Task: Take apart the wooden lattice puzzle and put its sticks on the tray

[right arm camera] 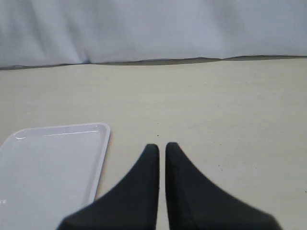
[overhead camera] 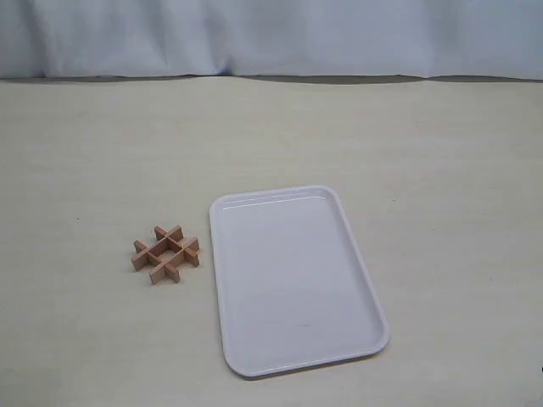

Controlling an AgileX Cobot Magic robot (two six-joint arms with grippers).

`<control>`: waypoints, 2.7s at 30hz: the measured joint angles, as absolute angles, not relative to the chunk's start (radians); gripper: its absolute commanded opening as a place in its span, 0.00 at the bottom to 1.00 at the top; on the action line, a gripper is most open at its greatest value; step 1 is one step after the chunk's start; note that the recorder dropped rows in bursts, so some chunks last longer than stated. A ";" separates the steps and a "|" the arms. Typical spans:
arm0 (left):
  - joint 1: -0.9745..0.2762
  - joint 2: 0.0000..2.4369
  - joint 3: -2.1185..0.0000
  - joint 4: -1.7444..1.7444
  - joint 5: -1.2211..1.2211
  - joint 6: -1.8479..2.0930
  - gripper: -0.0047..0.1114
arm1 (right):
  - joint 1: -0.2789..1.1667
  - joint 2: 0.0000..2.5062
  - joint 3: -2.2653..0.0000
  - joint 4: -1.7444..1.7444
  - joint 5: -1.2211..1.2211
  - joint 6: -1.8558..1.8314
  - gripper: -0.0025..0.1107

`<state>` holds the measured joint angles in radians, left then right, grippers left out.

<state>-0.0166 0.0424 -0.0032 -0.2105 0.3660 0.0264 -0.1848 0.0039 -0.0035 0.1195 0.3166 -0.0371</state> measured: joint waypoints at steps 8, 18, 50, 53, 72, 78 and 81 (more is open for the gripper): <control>-0.017 0.042 -0.003 -0.170 0.356 0.026 0.04 | -0.185 0.004 -0.003 0.119 0.317 -0.037 0.06; -0.017 0.042 -0.003 -0.168 0.242 0.026 0.04 | -0.185 0.004 -0.003 0.119 0.317 -0.037 0.06; -0.409 1.385 -0.785 0.000 0.696 0.045 0.04 | -0.185 0.004 -0.003 0.119 0.317 -0.037 0.06; -0.554 1.498 -0.824 -0.022 0.687 0.055 0.04 | -0.185 0.004 -0.003 0.119 0.317 -0.037 0.06; -0.669 1.698 -0.910 0.015 0.695 -0.012 0.40 | -0.185 0.004 -0.003 0.119 0.317 -0.037 0.06; -0.669 1.698 -0.908 0.024 0.676 -0.024 0.40 | -0.185 0.004 -0.003 0.119 0.317 -0.037 0.06; -0.669 1.698 -0.883 0.037 0.642 -0.024 0.40 | -0.185 0.004 -0.003 0.119 0.317 -0.037 0.06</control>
<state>-0.6687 1.6975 -0.8827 0.0368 0.6419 -0.0241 -0.1848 0.0039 -0.0035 0.1195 0.3166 -0.0371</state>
